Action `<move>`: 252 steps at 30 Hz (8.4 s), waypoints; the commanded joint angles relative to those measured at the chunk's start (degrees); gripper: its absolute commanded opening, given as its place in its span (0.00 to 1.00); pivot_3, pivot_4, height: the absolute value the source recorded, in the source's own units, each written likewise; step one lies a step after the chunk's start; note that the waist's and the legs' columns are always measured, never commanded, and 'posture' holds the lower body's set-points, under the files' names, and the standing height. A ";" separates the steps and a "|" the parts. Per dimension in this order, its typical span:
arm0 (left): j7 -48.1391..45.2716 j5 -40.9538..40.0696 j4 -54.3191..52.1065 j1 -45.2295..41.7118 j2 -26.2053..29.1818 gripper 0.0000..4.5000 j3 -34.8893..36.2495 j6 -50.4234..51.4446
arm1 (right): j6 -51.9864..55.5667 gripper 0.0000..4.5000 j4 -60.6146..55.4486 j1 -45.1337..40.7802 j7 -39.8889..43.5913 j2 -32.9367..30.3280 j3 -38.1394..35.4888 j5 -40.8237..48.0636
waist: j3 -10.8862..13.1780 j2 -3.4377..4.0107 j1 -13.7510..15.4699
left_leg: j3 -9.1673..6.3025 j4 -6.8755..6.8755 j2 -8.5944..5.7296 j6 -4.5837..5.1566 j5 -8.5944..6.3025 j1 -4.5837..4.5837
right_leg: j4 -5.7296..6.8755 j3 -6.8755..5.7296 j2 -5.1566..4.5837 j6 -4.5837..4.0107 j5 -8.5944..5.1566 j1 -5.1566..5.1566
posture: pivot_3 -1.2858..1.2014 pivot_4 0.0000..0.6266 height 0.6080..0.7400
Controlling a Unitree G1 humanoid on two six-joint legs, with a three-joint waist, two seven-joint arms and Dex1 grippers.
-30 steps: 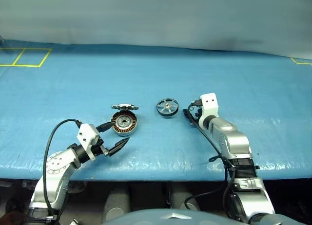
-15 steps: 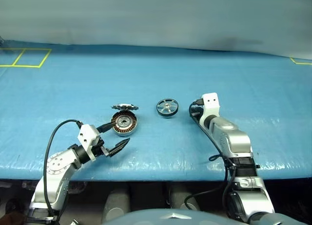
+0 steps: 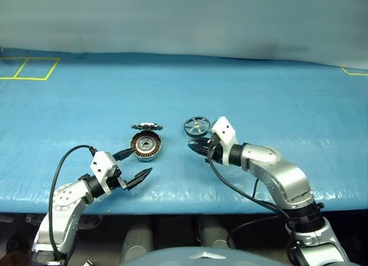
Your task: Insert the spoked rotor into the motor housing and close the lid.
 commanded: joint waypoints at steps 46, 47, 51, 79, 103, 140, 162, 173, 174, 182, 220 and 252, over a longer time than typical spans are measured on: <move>8.74 1.25 -0.54 3.88 -1.35 1.00 6.78 -4.86 | -18.85 0.16 37.88 -17.93 1.89 21.79 10.32 -11.38 | 0.00 -0.05 -0.13 | 0.02 -0.01 0.01 0.01 -0.01 0.00 | 0.07 -0.01 0.01 0.01 0.02 -0.02 | 0.52 0.24 1.00; 8.75 1.32 -0.48 3.85 -1.30 1.00 6.74 -4.85 | -18.75 0.16 37.81 -17.91 1.95 21.87 10.34 -11.36 | 0.00 -0.04 -0.13 | 0.02 -0.02 0.01 0.02 -0.01 0.00 | 0.07 -0.01 0.01 0.01 0.02 -0.02 | 0.52 0.24 1.00; 8.85 1.53 -0.37 3.72 -1.22 1.00 6.67 -4.89 | -18.60 0.16 37.95 -17.91 2.05 21.97 10.42 -11.54 | 0.00 -0.04 -0.13 | 0.02 -0.01 0.01 0.01 -0.01 0.00 | 0.07 0.00 0.01 0.01 0.02 -0.02 | 0.52 0.24 1.00; 9.52 3.04 0.16 4.39 -1.54 1.00 6.06 -5.28 | -18.74 0.01 38.04 -18.16 2.87 23.47 9.18 -10.68 | 0.00 -0.04 -0.14 | 0.02 -0.02 0.01 0.02 -0.01 0.00 | 0.07 -0.01 0.01 0.01 0.02 -0.02 | 0.52 0.24 1.00; 9.51 3.22 0.30 4.15 -1.45 1.00 5.77 -5.14 | -17.12 0.01 34.52 -16.33 4.69 22.59 8.95 -11.95 | -0.02 -0.04 -0.10 | 0.02 -0.02 0.01 0.01 -0.01 0.03 | 0.09 -0.01 0.01 0.01 0.02 0.01 | 0.52 0.24 1.00; 5.51 3.11 3.95 -1.53 -0.86 1.00 2.48 -4.68 | -4.67 0.43 9.33 -1.49 -13.09 8.11 -8.59 -5.25 | -0.02 -0.06 0.04 | 0.12 0.00 -0.01 0.04 -0.03 0.00 | 0.01 0.05 -0.04 0.02 0.02 -0.01 | 0.52 0.24 1.00; 7.38 3.19 2.82 0.86 -1.00 1.00 3.13 -5.29 | -3.41 0.08 16.77 -1.91 -15.51 8.30 -6.19 -8.39 | -0.04 -0.09 0.18 | 0.12 0.01 -0.01 0.05 -0.03 0.02 | 0.01 0.05 -0.03 0.02 0.02 0.01 | 0.52 0.24 1.00; 6.76 2.31 2.69 1.01 -0.86 1.00 3.48 -5.00 | 3.41 0.00 10.97 -0.80 -9.78 15.24 -22.46 16.15 | -0.03 -0.07 0.16 | 0.11 -0.01 -0.01 0.05 -0.03 -0.02 | 0.01 0.06 -0.03 0.02 0.03 0.00 | 0.52 0.24 1.00; 6.62 2.13 2.69 1.00 -0.90 1.00 3.47 -4.97 | 5.62 0.00 10.81 -0.73 -7.89 16.01 -25.06 21.75 | -0.03 -0.08 0.16 | 0.11 -0.01 -0.01 0.05 -0.03 -0.01 | 0.01 0.06 -0.03 0.03 0.03 0.00 | 0.52 0.24 1.00; 5.11 0.94 3.37 0.07 -0.94 1.00 3.05 -4.70 | 13.81 0.00 11.68 4.93 -0.90 11.22 -21.37 29.19 | -0.02 -0.06 0.14 | 0.10 -0.02 0.00 0.07 -0.04 0.00 | 0.00 0.05 -0.02 0.02 0.02 0.02 | 0.52 0.24 1.00; 5.34 1.10 2.64 2.52 -1.25 1.00 3.64 -4.68 | 9.66 0.00 20.27 -5.71 -5.09 21.71 -8.45 24.45 | -0.02 -0.06 -0.14 | 0.10 -0.02 0.02 0.07 -0.04 -0.03 | 0.00 0.05 -0.01 0.03 0.03 -0.03 | 0.52 0.24 1.00; 6.23 1.61 2.96 2.87 -1.36 1.00 3.43 -4.98 | 4.48 0.32 21.29 -6.79 -3.73 22.02 -3.92 15.91 | -0.02 -0.06 -0.15 | 0.11 -0.02 0.02 0.07 -0.04 -0.03 | 0.00 0.05 -0.01 0.03 0.03 -0.04 | 0.52 0.24 1.00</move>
